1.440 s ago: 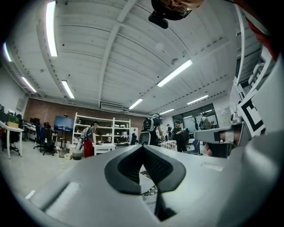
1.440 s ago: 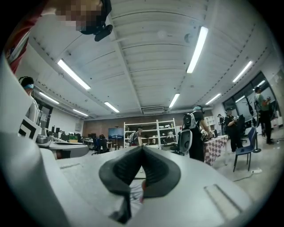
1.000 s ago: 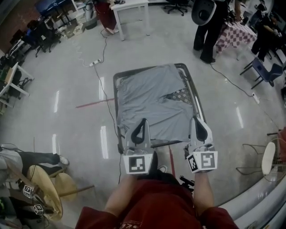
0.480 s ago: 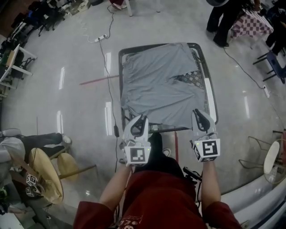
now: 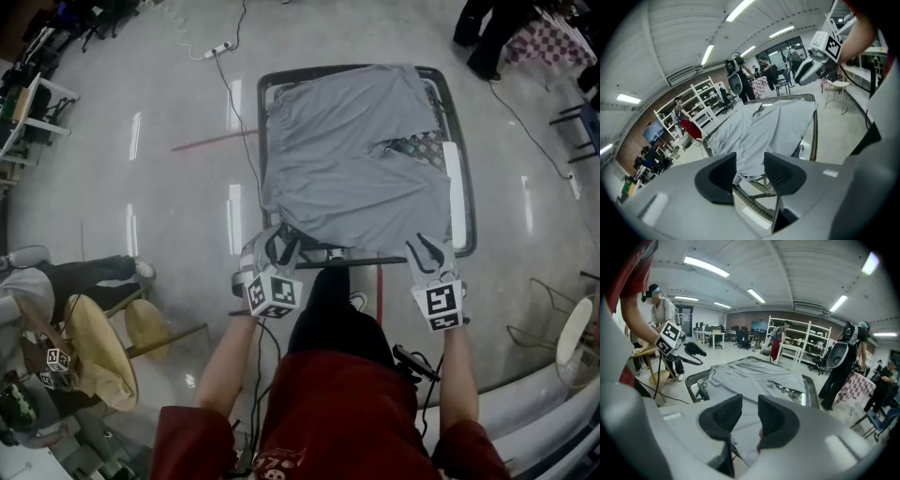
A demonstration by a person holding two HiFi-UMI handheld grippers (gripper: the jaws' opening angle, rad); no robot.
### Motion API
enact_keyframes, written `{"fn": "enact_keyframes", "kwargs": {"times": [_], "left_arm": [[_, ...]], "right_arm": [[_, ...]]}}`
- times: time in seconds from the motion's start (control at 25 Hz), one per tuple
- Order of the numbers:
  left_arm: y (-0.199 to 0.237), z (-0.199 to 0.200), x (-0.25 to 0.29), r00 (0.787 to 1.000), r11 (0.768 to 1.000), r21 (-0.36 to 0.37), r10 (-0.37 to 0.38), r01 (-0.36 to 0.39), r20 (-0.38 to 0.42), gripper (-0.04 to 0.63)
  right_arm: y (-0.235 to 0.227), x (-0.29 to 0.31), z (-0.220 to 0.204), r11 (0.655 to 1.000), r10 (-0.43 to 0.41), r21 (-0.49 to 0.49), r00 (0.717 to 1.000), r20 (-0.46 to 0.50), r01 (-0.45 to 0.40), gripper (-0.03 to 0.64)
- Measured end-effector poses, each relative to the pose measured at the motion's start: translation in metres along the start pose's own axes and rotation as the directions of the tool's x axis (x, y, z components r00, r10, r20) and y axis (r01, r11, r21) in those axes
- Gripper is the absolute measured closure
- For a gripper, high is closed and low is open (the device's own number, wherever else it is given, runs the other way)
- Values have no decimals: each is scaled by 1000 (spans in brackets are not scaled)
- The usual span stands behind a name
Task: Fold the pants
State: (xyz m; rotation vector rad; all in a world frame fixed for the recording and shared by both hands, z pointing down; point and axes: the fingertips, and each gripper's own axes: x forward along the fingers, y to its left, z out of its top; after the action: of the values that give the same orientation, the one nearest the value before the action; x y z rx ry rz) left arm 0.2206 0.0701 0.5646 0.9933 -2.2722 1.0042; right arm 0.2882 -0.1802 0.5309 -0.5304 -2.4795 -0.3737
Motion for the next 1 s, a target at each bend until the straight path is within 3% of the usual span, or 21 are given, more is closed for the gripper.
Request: {"fn": "enact_keyframes", "kwargs": {"times": [0.2,0.36,0.6,0.84,1.0], "left_arm": [[16,-32,34,993,995,84,-44,53,-113,393],[21,-60,59,973,983,138,-90,121,-214,393],[23,-85,81,934,944,229,-158,238,-321,393],[18,-98,90,896,895,293,-210,337,-391,393],[16,-99,94,877,869,310,-241,385,-415,393]], "right_arm": [[5,21,-32,996,59,-57,991,-124,-66,503],[8,34,-64,985,96,-116,966,-241,-127,503],[6,38,-117,959,144,-163,896,-420,-231,494],[11,32,-154,902,216,-199,798,-563,-384,448],[12,35,-173,854,208,-253,745,-634,-454,445]]}}
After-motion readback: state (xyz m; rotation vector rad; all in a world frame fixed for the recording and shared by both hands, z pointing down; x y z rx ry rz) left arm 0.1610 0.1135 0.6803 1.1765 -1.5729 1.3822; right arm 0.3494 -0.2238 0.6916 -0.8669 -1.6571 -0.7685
